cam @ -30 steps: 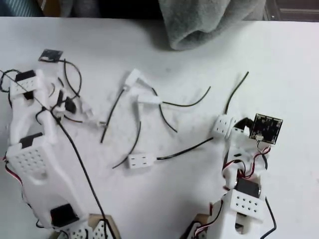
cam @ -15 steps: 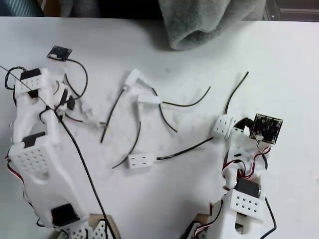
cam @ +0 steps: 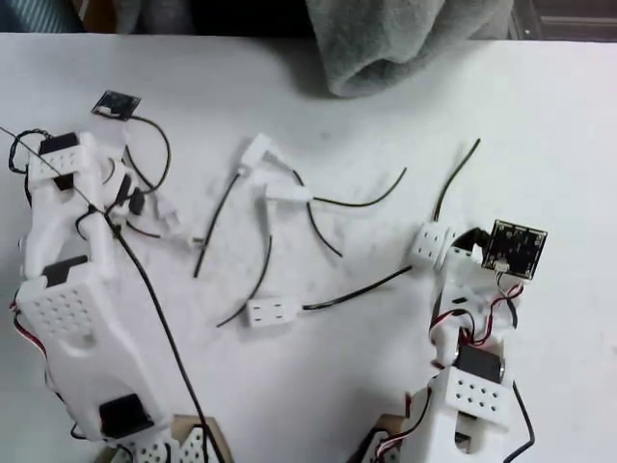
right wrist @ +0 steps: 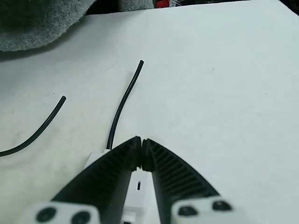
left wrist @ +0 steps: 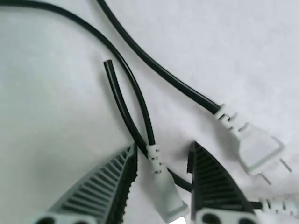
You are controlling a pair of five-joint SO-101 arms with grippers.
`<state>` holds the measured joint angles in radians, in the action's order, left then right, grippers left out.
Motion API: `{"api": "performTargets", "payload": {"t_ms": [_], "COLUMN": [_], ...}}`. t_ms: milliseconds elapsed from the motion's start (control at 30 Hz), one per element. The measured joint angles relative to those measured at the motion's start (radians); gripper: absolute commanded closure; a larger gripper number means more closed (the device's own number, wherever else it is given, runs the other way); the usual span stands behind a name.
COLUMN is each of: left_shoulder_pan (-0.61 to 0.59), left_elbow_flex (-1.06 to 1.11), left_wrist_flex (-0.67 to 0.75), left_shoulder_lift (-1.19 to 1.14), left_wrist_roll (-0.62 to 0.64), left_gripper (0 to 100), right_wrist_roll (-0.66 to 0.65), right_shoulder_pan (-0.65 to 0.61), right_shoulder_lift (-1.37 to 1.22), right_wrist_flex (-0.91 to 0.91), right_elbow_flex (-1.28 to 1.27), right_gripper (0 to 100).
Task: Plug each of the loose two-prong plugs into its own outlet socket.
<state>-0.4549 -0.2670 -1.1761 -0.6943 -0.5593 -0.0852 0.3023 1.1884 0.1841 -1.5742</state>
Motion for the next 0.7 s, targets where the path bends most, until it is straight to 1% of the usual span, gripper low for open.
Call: {"api": "performTargets", "payload": {"t_ms": [133, 333, 500, 567, 700], "left_shoulder_pan": [-0.006, -0.011, -0.051, -0.054, -0.049], "left_elbow_flex": [0.0, -0.002, 0.121, 0.204, 0.37], "left_wrist_flex": [0.0, -0.044, -0.057, -0.017, 0.133], "left_shoulder_lift": [0.0, 0.021, 0.127, 0.183, 0.262], "left_wrist_roll": [0.012, 0.021, 0.025, 0.043, 0.066], "left_gripper": [83, 83, 82, 82, 82], "right_wrist_roll": [0.0, 0.0, 0.0, 0.0, 0.0], "right_shoulder_pan": [0.0, -0.002, 0.0, -0.002, 0.0], "right_shoulder_lift": [0.0, 0.0, 0.0, 0.0, 0.0], "right_wrist_flex": [0.0, -0.028, -0.032, -0.032, -0.032], "right_elbow_flex": [0.0, -0.003, -0.003, -0.003, -0.003], "right_gripper": [97.4, 97.4, 97.4, 97.4, 97.4]}}
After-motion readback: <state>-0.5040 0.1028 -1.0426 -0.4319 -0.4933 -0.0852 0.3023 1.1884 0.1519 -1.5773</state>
